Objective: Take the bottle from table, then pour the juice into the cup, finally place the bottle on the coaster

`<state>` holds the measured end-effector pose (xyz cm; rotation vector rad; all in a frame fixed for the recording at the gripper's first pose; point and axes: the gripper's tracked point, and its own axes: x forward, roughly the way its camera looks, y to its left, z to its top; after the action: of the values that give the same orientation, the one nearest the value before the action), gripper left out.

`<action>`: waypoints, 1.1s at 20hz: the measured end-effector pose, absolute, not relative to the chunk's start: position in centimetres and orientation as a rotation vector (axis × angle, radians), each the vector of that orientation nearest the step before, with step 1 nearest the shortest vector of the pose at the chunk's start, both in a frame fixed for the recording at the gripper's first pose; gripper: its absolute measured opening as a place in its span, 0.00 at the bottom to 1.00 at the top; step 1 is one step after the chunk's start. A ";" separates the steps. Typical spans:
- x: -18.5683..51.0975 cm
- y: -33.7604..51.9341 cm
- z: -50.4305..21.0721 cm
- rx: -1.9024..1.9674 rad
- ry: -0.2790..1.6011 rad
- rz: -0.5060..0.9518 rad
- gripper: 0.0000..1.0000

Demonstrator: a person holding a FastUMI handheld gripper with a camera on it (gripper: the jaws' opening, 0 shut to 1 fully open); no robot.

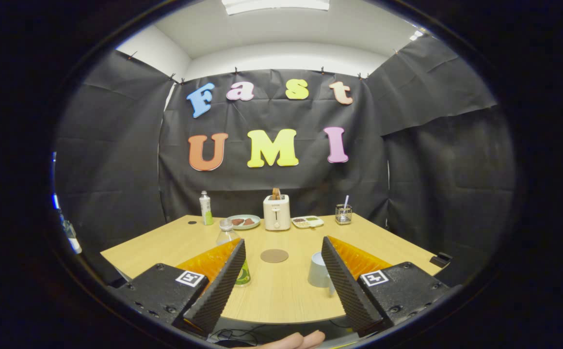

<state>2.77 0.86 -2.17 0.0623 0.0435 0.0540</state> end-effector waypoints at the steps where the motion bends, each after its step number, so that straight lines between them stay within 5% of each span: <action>1: 3.0 0.9 -2.3 0.061 0.042 0.051 1.00; 22: 9.6 9.6 -7.5 0.010 0.024 0.086 1.00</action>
<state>9.56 9.61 -7.48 0.0104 0.0235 0.0856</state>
